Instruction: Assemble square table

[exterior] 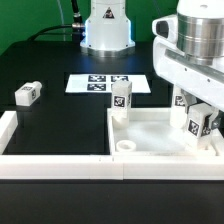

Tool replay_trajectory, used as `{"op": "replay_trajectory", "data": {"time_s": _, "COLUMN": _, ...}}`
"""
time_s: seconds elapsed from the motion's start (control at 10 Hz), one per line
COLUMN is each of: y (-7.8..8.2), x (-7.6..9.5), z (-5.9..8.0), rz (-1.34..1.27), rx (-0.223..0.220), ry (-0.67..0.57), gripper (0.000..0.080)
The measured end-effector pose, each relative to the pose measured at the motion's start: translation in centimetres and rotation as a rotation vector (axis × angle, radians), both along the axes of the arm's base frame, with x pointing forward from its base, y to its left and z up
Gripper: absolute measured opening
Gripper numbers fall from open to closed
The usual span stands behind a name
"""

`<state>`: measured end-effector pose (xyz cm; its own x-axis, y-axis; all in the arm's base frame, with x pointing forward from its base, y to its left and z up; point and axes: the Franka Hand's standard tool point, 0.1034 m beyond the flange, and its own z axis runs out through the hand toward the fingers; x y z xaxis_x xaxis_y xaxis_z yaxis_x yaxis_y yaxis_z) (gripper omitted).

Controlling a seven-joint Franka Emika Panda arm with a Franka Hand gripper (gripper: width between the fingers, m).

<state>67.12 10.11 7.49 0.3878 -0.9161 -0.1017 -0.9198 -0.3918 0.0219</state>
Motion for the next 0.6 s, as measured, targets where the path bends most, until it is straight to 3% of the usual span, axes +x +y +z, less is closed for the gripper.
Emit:
{"op": "replay_trajectory", "data": {"time_s": 0.3, "y": 0.04, "x": -0.01, "z": -0.01, "rz": -0.066, "rx": -0.004, "ry": 0.006, "gripper": 0.0291}}
{"op": "replay_trajectory", "data": {"time_s": 0.4, "y": 0.04, "x": -0.01, "z": -0.01, "rz": -0.034, "rx": -0.003, "ry": 0.003, "gripper": 0.0473}}
{"op": "replay_trajectory", "data": {"time_s": 0.5, "y": 0.10, "x": -0.04, "z": -0.02, "rz": -0.015, "rx": -0.002, "ry": 0.002, "gripper": 0.0588}}
{"op": "replay_trajectory", "data": {"time_s": 0.6, "y": 0.18, "x": -0.06, "z": -0.03, "rz": 0.049, "rx": 0.000, "ry": -0.003, "gripper": 0.0588}}
